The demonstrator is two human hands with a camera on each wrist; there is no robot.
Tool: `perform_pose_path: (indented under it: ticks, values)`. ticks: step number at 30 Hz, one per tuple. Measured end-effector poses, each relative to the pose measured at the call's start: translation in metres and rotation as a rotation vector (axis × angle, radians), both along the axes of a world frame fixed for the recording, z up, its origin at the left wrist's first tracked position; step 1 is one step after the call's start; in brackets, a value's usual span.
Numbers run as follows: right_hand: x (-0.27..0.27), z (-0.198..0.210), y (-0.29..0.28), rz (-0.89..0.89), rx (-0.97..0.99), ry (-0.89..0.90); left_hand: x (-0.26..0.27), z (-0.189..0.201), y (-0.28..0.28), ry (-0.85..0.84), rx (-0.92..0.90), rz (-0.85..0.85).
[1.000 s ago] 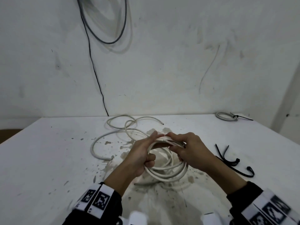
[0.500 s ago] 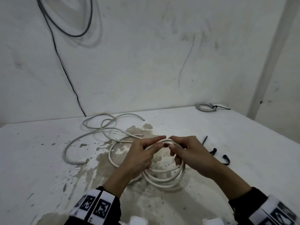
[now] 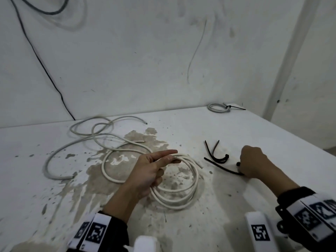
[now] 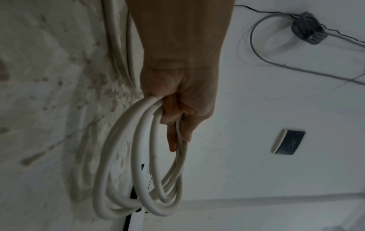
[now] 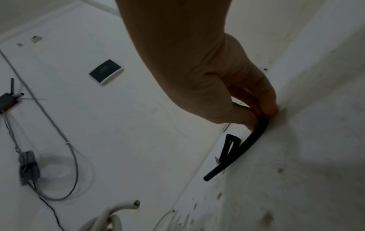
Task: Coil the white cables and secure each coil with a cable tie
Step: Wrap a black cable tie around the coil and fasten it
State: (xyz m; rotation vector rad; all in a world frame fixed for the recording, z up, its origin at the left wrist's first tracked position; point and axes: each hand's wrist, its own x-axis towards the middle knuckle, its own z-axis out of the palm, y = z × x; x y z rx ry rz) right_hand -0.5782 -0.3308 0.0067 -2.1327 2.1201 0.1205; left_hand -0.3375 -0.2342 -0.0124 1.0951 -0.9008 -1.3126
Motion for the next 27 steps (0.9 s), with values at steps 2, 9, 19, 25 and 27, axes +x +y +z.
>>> perform_pose_path:
  ticks: [2,9,19,25,27]
  values:
    - [0.001,0.001,0.0,-0.019,-0.027,0.007,0.002,0.002,0.002,-0.004,-0.009,0.005]
    - [0.035,0.039,0.023,0.26,-0.604,-0.182,0.013,0.009,0.011,0.026,-0.047,-0.002]
    - [0.12,0.029,0.057,0.623,-0.409,-0.879,0.025,0.014,0.018,0.027,-0.135,0.206]
    - [0.13,0.03,0.059,0.59,-0.208,-1.062,0.03,0.015,0.022,0.022,-0.211,0.324]
    - [0.132,0.034,0.059,0.594,-0.186,-1.096,0.031,0.016,0.022,0.006,-0.232,0.345]
